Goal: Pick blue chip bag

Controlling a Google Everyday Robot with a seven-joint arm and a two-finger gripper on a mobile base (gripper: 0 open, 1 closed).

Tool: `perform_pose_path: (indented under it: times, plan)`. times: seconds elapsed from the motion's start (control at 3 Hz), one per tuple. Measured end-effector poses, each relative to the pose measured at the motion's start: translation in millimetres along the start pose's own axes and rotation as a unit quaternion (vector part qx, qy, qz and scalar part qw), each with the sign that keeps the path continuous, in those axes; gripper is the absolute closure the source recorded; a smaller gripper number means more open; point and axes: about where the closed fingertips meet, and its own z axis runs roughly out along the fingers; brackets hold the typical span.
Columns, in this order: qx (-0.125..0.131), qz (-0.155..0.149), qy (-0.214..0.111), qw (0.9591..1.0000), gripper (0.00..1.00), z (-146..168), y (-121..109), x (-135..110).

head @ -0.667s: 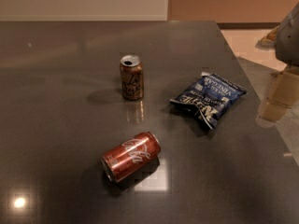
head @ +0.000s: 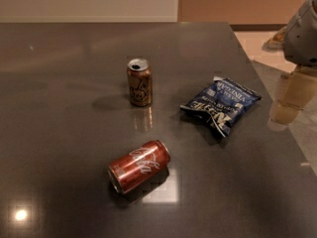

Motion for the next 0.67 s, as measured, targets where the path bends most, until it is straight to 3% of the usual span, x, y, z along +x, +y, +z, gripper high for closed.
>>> perform_pose_path:
  times: [0.67]
  plan:
    - [-0.026, -0.088, -0.010, 0.9958, 0.00, 43.3, -35.3, -16.6]
